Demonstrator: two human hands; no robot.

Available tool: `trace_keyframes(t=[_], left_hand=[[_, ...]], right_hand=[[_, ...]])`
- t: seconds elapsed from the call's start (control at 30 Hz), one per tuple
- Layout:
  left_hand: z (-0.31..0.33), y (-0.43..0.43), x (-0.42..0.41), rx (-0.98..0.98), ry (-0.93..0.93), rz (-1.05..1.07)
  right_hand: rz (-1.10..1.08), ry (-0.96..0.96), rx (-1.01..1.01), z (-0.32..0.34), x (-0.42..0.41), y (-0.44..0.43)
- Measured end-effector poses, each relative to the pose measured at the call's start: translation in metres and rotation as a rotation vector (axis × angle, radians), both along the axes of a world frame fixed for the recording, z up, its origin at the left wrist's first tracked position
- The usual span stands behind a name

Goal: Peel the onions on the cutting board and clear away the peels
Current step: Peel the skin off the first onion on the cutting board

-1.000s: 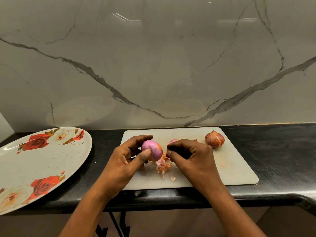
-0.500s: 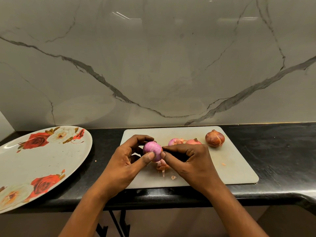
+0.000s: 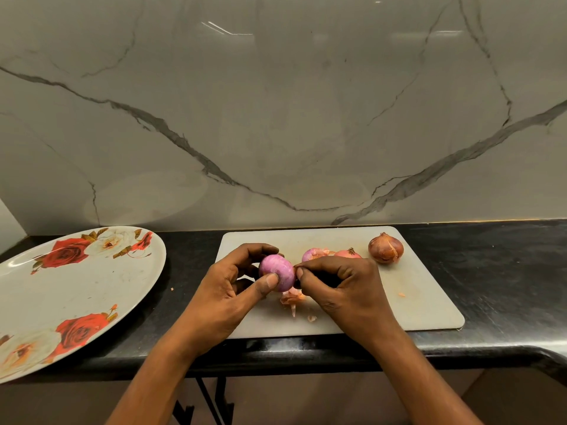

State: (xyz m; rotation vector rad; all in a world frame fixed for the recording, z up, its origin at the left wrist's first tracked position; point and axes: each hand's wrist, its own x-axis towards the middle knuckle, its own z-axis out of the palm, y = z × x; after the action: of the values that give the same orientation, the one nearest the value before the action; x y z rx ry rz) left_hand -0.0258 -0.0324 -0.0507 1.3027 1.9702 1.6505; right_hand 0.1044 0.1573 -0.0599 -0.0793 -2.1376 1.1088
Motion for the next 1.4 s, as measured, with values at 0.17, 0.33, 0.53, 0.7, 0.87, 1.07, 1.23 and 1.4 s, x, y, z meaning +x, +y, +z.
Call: trace_keyframes(t=[0.17, 0.33, 0.53, 0.7, 0.87, 1.07, 1.23, 1.4], left_hand=[[-0.0008, -0.0010, -0.0013, 0.027, -0.038, 0.003], [-0.0005, -0.0003, -0.0011, 0.029, -0.049, 0.006], [0.0000, -0.0011, -0.0009, 0.030, -0.046, -0.008], [0.0016, -0.0006, 0.0000, 0.049, -0.046, -0.026], [0.0014, -0.0011, 0.0002, 0.073, -0.048, -0.051], [0.0024, -0.0022, 0.0013, 0.095, -0.073, -0.076], [0.0029, -0.0043, 0.0011, 0.131, -0.105, -0.076], [0.0020, -0.0015, 0.0010, 0.151, -0.161, 0.004]], right_hand=[[-0.039, 0.001, -0.005, -0.0003, -0.0021, -0.0002], [-0.005, 0.030, -0.044, 0.0011, 0.0014, -0.0034], [0.027, 0.032, 0.008, 0.0042, 0.0021, -0.0036], [-0.002, 0.033, -0.015, 0.0027, 0.0010, -0.0021], [-0.036, 0.031, -0.086, 0.0004, -0.0007, 0.0000], [-0.102, 0.015, -0.160, -0.0007, -0.0021, -0.0003], [-0.142, 0.001, -0.181, 0.0010, -0.0009, 0.0000], [-0.146, -0.020, -0.111, -0.0001, 0.0003, 0.0006]])
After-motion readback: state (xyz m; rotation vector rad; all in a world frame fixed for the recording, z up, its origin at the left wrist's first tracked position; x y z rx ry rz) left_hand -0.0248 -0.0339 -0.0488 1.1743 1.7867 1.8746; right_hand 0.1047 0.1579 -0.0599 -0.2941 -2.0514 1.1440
